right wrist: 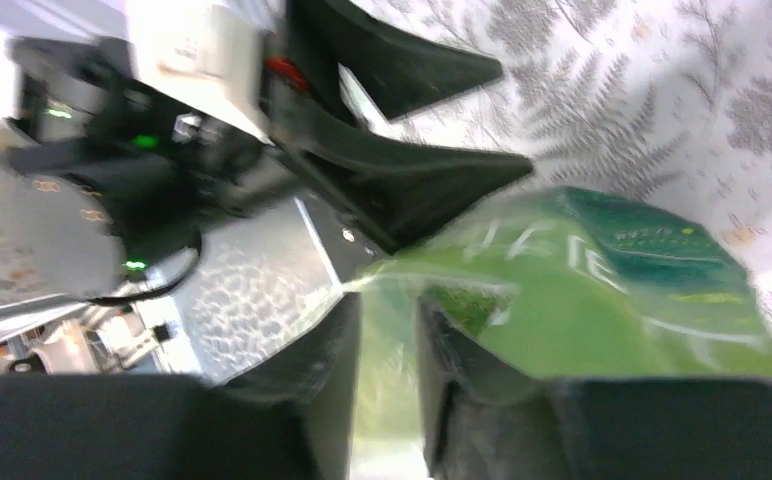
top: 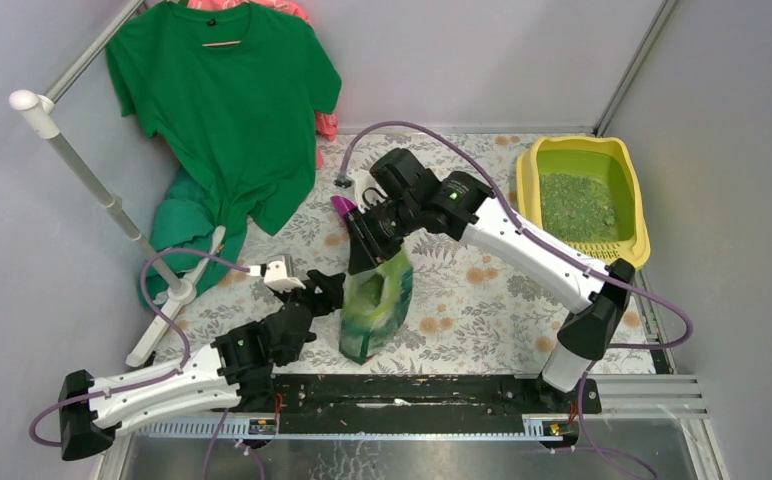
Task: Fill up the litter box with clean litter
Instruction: Adjust the cat litter bag at the center of the board.
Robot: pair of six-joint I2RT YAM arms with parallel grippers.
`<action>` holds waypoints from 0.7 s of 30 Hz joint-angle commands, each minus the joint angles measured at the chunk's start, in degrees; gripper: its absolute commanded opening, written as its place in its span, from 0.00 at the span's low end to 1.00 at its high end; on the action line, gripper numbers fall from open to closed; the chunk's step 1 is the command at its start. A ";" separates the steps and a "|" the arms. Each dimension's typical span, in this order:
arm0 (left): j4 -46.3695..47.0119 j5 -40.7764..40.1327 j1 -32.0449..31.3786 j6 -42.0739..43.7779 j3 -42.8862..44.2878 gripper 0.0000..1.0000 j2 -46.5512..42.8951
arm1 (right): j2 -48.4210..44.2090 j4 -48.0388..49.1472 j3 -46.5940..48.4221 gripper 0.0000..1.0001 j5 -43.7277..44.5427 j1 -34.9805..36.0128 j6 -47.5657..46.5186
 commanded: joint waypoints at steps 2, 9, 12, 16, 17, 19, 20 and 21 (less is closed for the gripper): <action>0.19 -0.24 -0.33 0.76 -0.77 0.75 -1.31 | -3.01 9.48 4.39 0.46 -4.41 2.14 0.15; -1.25 0.12 -0.33 0.32 -1.65 0.75 -4.00 | -4.13 7.03 3.35 0.48 -0.97 6.01 -1.12; -2.83 0.01 -0.33 0.37 -1.21 0.74 -4.71 | -6.86 6.31 1.09 0.47 2.77 6.87 -1.20; -5.65 -0.23 -0.34 -0.37 -0.22 0.74 -5.63 | -18.33 11.18 -9.64 0.46 12.64 8.29 2.55; -6.24 -0.26 -0.33 -0.67 0.08 0.74 -5.85 | -21.90 13.22 -13.15 0.47 13.85 8.29 4.16; -7.24 -0.13 -0.33 -0.95 0.67 0.74 -6.37 | -29.01 16.17 -20.00 0.50 16.05 8.36 6.63; -7.70 -0.05 -0.33 -1.04 1.07 0.74 -6.53 | -32.00 16.84 -22.96 0.53 16.92 8.37 7.51; -8.64 -0.08 -0.33 -1.48 1.53 0.73 -6.66 | -34.68 17.05 -25.92 0.57 17.82 8.34 8.49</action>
